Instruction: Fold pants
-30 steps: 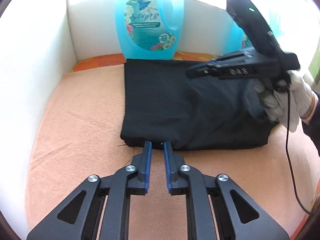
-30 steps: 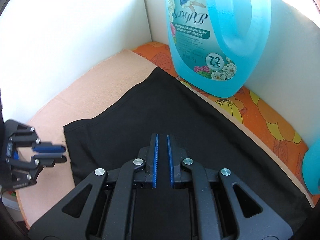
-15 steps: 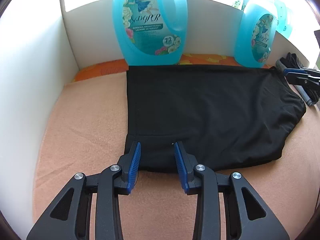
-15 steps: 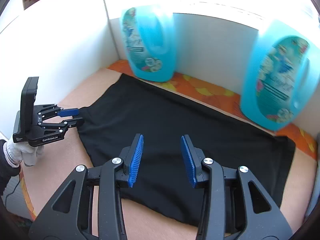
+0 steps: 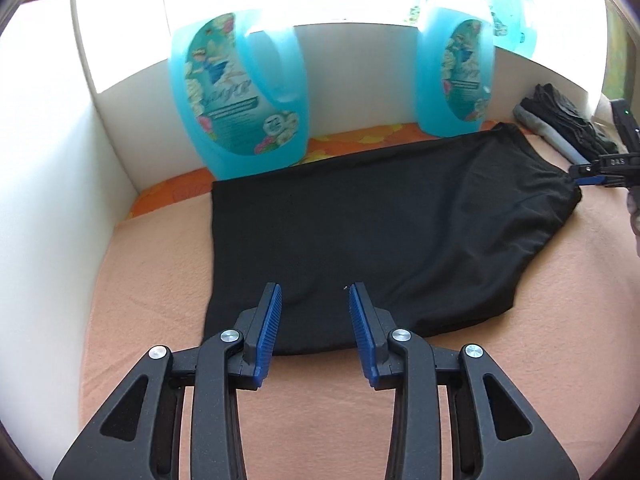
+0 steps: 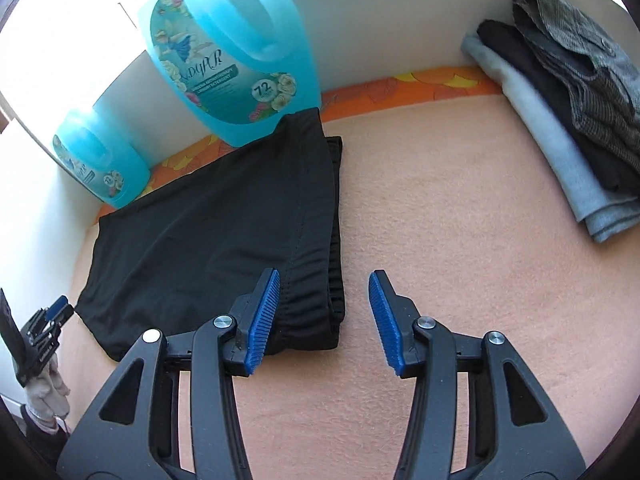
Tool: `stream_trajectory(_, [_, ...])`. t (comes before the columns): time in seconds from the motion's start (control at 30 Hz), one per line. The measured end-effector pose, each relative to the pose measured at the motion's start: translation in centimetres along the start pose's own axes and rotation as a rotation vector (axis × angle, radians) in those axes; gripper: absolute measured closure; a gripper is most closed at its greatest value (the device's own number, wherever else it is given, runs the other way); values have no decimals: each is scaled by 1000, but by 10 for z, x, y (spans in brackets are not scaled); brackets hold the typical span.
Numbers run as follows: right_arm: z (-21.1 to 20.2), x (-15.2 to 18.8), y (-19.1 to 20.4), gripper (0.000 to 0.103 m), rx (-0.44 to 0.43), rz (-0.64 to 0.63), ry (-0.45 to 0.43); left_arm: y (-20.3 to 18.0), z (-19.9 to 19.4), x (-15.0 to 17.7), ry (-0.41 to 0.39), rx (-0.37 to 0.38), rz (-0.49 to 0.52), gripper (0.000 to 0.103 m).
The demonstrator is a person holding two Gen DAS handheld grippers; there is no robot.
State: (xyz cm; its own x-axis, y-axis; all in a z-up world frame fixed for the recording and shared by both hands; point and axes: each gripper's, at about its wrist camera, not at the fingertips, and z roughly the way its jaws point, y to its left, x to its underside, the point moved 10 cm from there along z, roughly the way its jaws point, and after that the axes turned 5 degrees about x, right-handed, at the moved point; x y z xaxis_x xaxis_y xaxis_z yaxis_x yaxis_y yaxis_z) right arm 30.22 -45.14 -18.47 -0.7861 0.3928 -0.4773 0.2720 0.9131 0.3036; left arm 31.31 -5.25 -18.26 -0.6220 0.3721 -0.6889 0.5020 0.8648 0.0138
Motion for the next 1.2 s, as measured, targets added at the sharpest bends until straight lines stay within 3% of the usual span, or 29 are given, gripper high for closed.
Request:
stream_trajectory(0.2, [6,12,8,54,-44,29,17,-82,6,-33,-18,157,93,69])
stream_trajectory(0.4, [8,22,9,54,-47,38,32,-153,21,-59,-22,255,178,69])
stream_trajectory(0.53, [8,23,5,54,-97,62,46,-203,30,-69,-10,335,262,69])
stream_trajectory(0.73, [-8,8,-17,54,-109,90,-4,-286,49,-73,25,417,425,62])
stream_trajectory(0.97, [-18,-10,-54,48,-123,147,-32,-342,95,-61,100,394,602,62])
stream_trajectory(1.1, [-15,-15,-62,46,-137,153,-27,-346,115,-61,116,360,620,62])
stream_trajectory(1.2, [-10,-20,-61,44,-179,168,-15,-343,119,-65,103,374,586,62])
